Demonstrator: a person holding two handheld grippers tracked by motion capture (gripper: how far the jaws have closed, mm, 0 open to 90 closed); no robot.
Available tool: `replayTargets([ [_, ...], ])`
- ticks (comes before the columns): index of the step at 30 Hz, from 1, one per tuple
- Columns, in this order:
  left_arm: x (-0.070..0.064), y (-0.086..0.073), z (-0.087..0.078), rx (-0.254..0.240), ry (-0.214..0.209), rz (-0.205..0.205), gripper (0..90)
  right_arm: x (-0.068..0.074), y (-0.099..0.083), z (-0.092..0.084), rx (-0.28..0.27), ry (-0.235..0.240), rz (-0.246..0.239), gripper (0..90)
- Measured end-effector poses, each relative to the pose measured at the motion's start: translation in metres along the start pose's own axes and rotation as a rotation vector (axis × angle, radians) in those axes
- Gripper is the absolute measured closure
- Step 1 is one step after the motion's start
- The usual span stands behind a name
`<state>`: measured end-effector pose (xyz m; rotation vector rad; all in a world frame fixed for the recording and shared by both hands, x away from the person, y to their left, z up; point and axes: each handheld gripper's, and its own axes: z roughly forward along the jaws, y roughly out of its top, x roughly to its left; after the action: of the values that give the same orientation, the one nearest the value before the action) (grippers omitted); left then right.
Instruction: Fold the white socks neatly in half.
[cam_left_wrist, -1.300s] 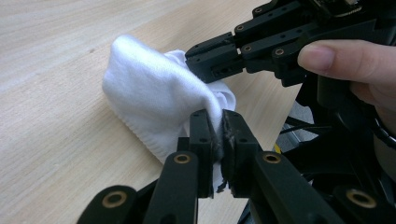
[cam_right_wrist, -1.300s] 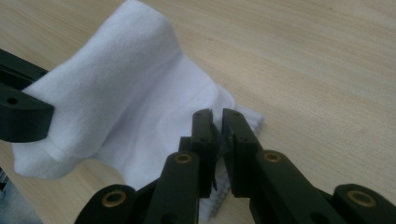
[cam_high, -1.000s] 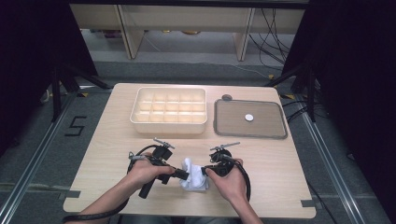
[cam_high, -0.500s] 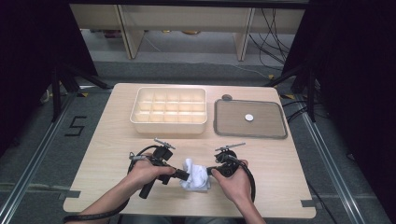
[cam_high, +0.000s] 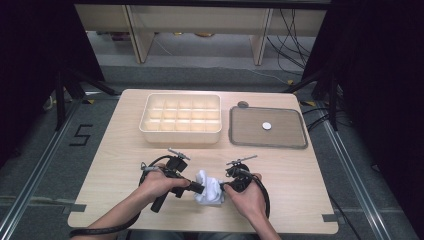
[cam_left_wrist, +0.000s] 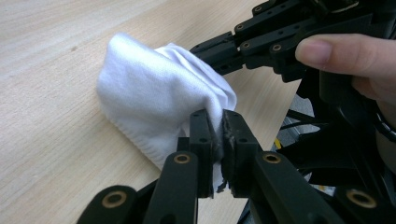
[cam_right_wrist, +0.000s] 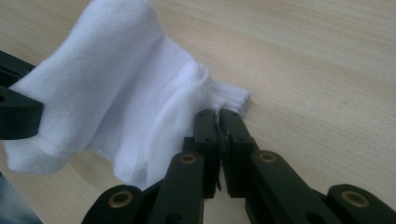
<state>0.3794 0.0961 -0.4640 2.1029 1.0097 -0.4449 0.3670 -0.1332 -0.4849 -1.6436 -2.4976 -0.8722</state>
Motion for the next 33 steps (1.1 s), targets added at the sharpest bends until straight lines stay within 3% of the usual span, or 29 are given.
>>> replayTargets([
  [1, 0.000, 0.000, 0.000, 0.001, -0.001, -0.001, 82.8, 0.000, 0.000, 0.001, -0.007, -0.001, -0.013, 86.7],
  [3, 0.000, 0.000, 0.000, 0.002, -0.001, -0.002, 82.8, 0.003, 0.000, 0.001, 0.001, -0.009, 0.013, 86.7],
  [4, 0.000, 0.000, 0.000, 0.003, -0.002, -0.003, 82.8, -0.001, -0.001, 0.002, -0.006, -0.016, -0.034, 86.6],
  [5, 0.000, 0.000, 0.000, 0.005, 0.002, -0.002, 82.8, -0.003, -0.001, 0.002, -0.009, -0.011, -0.047, 86.6],
  [6, 0.000, 0.000, 0.000, 0.006, 0.002, -0.001, 82.8, 0.000, -0.001, 0.002, -0.004, 0.011, 0.000, 86.4],
  [7, 0.000, 0.000, -0.001, 0.008, 0.003, 0.002, 82.8, -0.001, -0.001, 0.000, -0.009, -0.006, -0.020, 86.3],
  [9, 0.000, -0.001, -0.001, 0.002, -0.004, -0.004, 82.8, 0.001, 0.001, -0.006, -0.019, -0.006, 0.002, 86.4],
  [15, 0.000, -0.001, -0.001, 0.003, -0.003, -0.006, 82.8, 0.007, 0.009, -0.027, -0.113, 0.005, -0.024, 89.5],
  [18, 0.000, -0.001, -0.001, 0.005, -0.004, -0.003, 82.8, 0.012, 0.010, -0.029, -0.100, 0.022, -0.044, 89.7],
  [22, 0.000, 0.000, -0.001, 0.006, -0.002, -0.002, 82.8, 0.015, 0.008, -0.019, -0.032, 0.043, -0.060, 89.4],
  [27, 0.001, 0.000, -0.001, 0.008, -0.010, 0.000, 82.8, 0.015, 0.003, -0.007, 0.003, 0.043, -0.042, 89.4],
  [29, 0.001, 0.001, -0.001, 0.014, -0.005, -0.001, 82.8, 0.011, 0.002, -0.005, -0.003, 0.022, -0.076, 89.4],
  [31, -0.001, 0.001, -0.001, 0.004, -0.003, -0.013, 82.8, 0.012, 0.002, -0.005, 0.001, 0.045, -0.038, 89.4],
  [33, -0.001, 0.002, -0.001, 0.008, -0.002, 0.001, 82.8, 0.011, 0.002, -0.005, -0.001, 0.056, -0.029, 89.5],
])
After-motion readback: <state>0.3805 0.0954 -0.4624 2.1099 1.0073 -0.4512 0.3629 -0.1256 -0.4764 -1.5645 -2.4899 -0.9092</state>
